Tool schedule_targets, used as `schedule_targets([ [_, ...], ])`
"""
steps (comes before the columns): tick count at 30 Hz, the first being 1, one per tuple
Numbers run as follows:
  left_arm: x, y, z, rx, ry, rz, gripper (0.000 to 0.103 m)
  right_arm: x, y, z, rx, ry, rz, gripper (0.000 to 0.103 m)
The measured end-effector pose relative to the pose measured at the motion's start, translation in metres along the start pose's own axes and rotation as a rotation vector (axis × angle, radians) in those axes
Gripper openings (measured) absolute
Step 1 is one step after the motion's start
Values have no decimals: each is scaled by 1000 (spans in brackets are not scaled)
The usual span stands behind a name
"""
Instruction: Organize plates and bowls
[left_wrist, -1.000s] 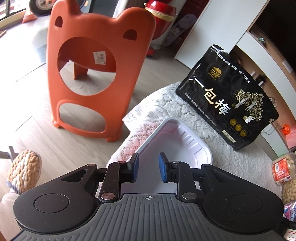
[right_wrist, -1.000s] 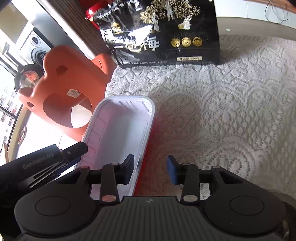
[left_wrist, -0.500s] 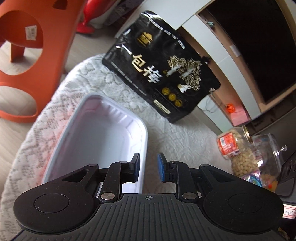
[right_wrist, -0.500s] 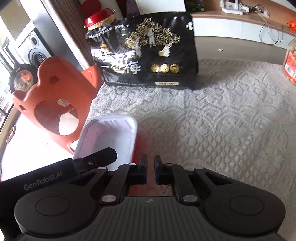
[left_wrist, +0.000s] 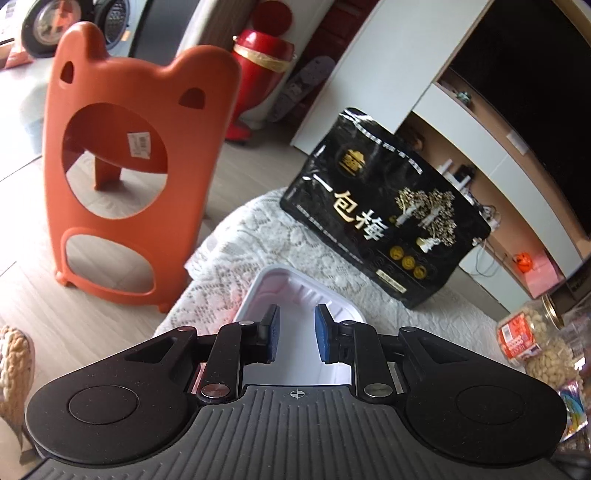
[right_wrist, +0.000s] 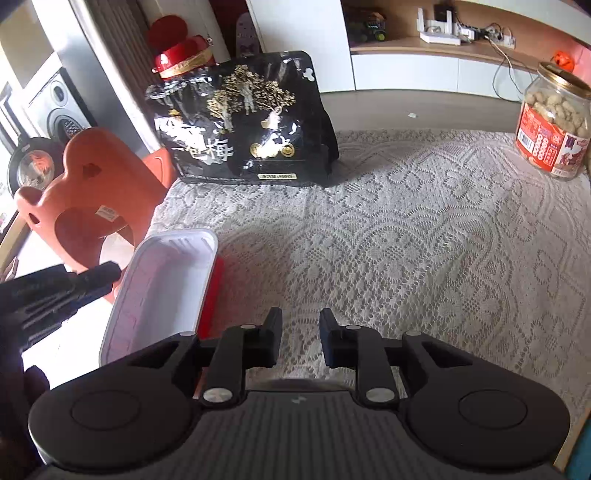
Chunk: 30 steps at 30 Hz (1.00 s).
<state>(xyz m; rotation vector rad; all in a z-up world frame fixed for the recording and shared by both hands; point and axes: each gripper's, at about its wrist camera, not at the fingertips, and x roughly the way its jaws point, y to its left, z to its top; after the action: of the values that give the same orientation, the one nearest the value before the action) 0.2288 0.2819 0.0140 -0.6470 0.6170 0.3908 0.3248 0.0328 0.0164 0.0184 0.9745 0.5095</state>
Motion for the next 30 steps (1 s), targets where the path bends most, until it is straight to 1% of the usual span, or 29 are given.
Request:
schedule_targets([
  [2, 0, 1, 0, -1, 8, -16, 23, -20, 3, -12, -62, -34, 4, 23],
  [3, -1, -2, -1, 17, 11, -30, 23, -31, 3, -18, -91, -53, 3, 24],
  [6, -13, -22, -9, 113, -24, -85, 23, -71, -7, -35, -143, -128, 5, 28],
  [8, -27, -38, -15, 169, -54, -160, 22, -103, -22, -46, -151, -202, 8, 42],
  [9, -36, -46, -20, 191, -72, -207, 22, -119, -31, -52, -155, -245, -5, 44],
  [12, -62, -65, -41, 236, -101, -339, 21, -158, -55, -70, -181, -366, -93, 54],
  [14, -74, -77, -60, 277, -79, -398, 21, -176, -72, -81, -189, -423, -164, 59],
  [15, -78, -81, -70, 301, -56, -409, 21, -184, -83, -87, -176, -441, -200, 59],
  [16, -80, -83, -79, 323, -28, -404, 20, -189, -92, -92, -153, -445, -215, 59],
  [17, -81, -84, -88, 342, 1, -385, 19, -193, -101, -97, -126, -433, -204, 59],
  [18, -82, -82, -97, 354, 29, -350, 19, -195, -109, -103, -102, -409, -164, 59],
  [20, -83, -79, -109, 376, 65, -249, 19, -195, -113, -117, -85, -372, -84, 59],
  [21, -83, -75, -113, 386, 86, -180, 19, -193, -108, -124, -90, -365, -50, 59],
  [23, -81, -67, -117, 383, 134, -110, 19, -182, -95, -137, -94, -346, 1, 59],
  [24, -81, -62, -117, 374, 155, -96, 19, -173, -87, -142, -81, -324, 22, 59],
  [26, -81, -55, -117, 361, 156, -80, 20, -148, -73, -150, -47, -263, 47, 59],
  [28, -78, -49, -117, 350, 169, -51, 20, -122, -62, -155, -25, -208, 38, 59],
  [30, -77, -45, -116, 334, 174, -55, 22, -107, -53, -155, -16, -187, 43, 59],
])
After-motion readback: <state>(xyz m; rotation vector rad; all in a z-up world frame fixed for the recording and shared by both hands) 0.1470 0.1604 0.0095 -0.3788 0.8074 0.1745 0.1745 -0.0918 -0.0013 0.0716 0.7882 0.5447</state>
